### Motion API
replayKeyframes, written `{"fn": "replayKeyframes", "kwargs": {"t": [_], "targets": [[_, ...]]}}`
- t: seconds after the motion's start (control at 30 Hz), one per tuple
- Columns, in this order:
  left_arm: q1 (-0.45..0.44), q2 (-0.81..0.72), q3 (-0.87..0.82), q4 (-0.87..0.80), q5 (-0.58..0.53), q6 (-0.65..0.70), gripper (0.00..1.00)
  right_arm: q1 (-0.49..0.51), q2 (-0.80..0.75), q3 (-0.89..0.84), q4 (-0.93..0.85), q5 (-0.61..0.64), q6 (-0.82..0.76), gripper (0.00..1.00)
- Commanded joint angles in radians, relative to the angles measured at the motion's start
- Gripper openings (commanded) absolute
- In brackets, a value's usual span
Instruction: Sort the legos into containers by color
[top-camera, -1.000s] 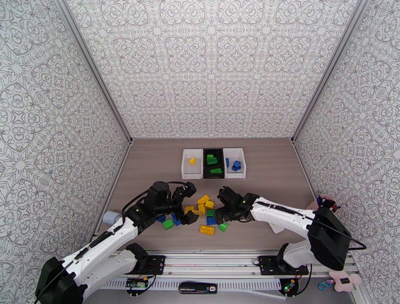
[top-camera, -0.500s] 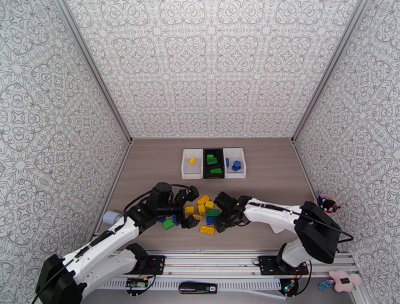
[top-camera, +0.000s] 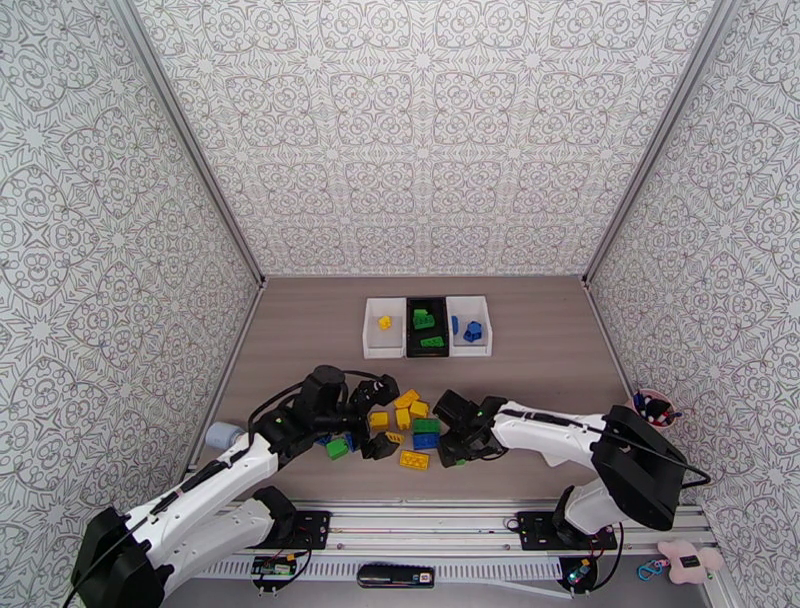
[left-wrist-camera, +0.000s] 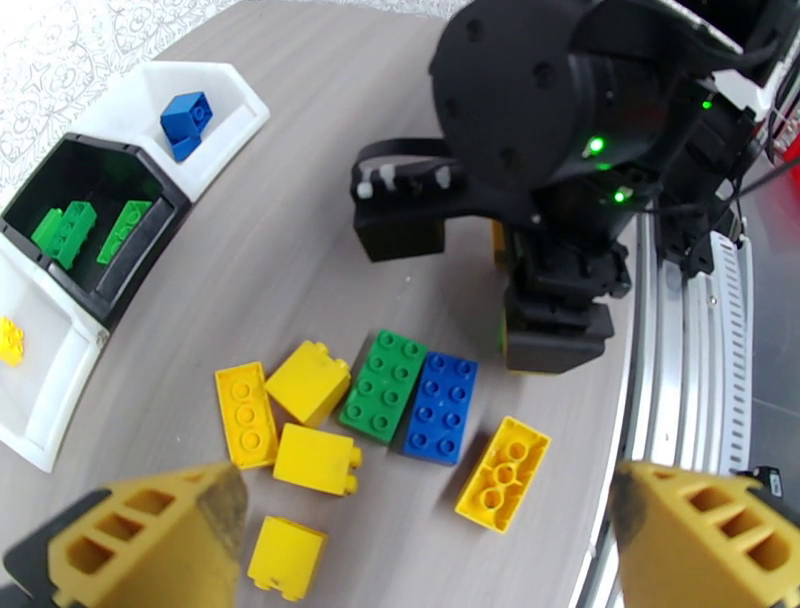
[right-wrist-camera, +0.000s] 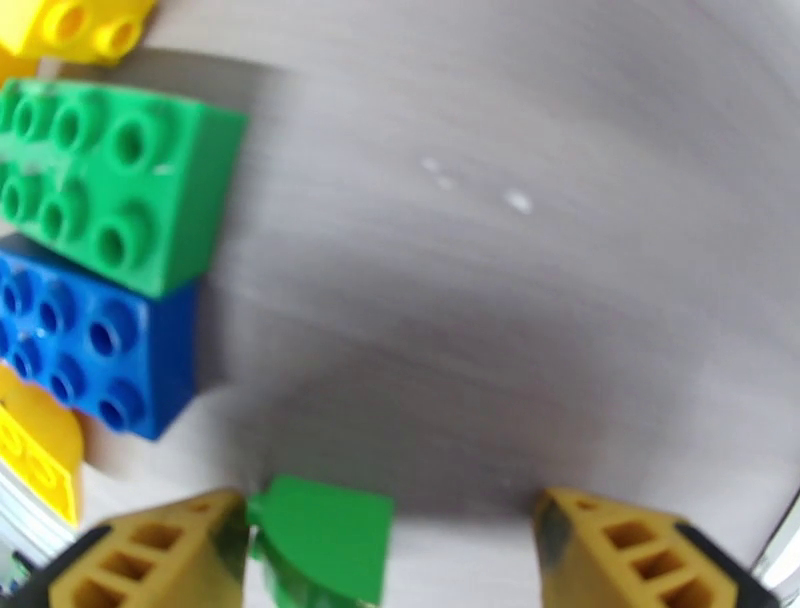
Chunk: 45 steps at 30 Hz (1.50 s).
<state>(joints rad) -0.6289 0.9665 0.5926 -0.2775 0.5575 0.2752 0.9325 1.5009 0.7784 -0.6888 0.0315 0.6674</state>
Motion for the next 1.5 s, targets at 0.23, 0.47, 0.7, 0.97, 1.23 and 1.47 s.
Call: {"fn": "replayKeyframes", "kwargs": {"t": [0.23, 0.47, 0.7, 0.97, 1.23, 1.47], "targets": [[-0.008, 0.033, 0.006, 0.017, 0.020, 0.024, 1.00, 0.006, 0.034, 0.058, -0.129, 0.029, 0.063, 0.76], [-0.007, 0.027, 0.004, 0.010, 0.015, 0.027, 1.00, 0.006, 0.100, 0.088, -0.151, 0.024, 0.063, 0.69], [-0.006, 0.020, -0.004, 0.008, 0.015, 0.027, 1.00, 0.006, 0.125, 0.096, -0.160, 0.024, 0.083, 0.54], [-0.006, 0.019, -0.011, 0.024, 0.010, 0.020, 1.00, 0.006, 0.103, 0.087, -0.161, 0.034, 0.106, 0.32], [0.006, -0.021, -0.043, 0.063, -0.012, -0.029, 1.00, -0.003, 0.040, 0.110, -0.138, 0.088, 0.113, 0.27], [0.023, -0.059, -0.063, 0.070, -0.041, -0.047, 1.00, -0.088, 0.022, 0.197, -0.092, 0.093, 0.050, 0.26]]}}
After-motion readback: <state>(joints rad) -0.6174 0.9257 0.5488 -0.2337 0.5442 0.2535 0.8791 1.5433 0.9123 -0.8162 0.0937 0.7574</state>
